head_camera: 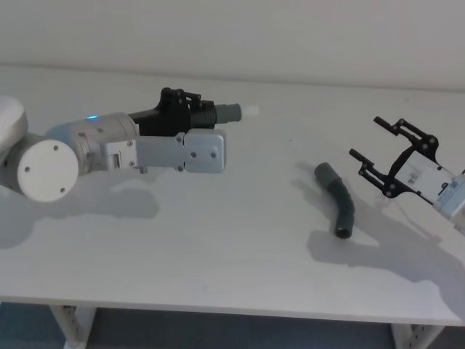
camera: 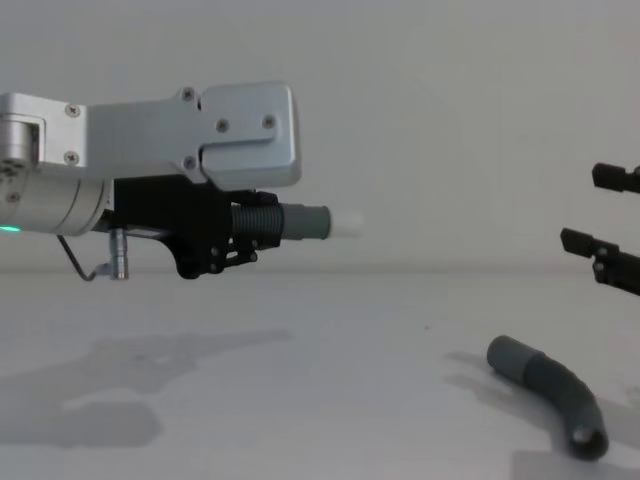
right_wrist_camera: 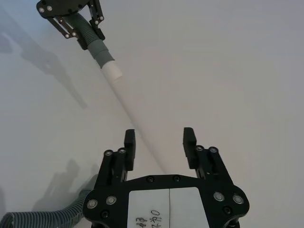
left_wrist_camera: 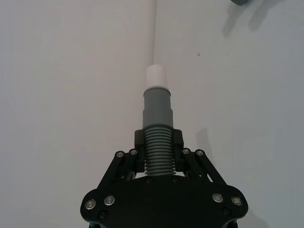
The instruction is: Use both hands to pick up one end of the pipe from the table, align the ends, and insert them.
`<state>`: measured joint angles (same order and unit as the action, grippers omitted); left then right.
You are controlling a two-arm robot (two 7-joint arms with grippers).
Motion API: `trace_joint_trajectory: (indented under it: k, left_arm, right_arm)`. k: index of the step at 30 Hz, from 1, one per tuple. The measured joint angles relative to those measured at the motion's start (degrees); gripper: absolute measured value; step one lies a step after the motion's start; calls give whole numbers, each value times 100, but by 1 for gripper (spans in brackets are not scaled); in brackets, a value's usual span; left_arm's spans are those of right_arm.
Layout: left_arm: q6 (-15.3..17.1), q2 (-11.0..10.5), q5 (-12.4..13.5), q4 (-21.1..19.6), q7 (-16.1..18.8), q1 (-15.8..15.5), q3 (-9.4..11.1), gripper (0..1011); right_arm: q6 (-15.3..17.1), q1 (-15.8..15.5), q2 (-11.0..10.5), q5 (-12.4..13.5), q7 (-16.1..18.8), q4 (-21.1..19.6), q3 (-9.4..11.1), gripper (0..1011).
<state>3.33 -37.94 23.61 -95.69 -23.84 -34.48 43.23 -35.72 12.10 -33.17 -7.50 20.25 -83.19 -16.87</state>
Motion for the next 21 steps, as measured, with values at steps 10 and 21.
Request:
trace_joint_trajectory:
  k: [10, 21]
  left_arm:
    - [-60, -80, 207, -68, 25, -23, 56, 320]
    - [-84, -114, 295, -98, 35, -31, 79, 320]
  right_arm:
    - [-150, 36, -17, -102, 9, 49, 5, 858]
    - [245, 73, -3, 130, 318, 32, -50, 1001]
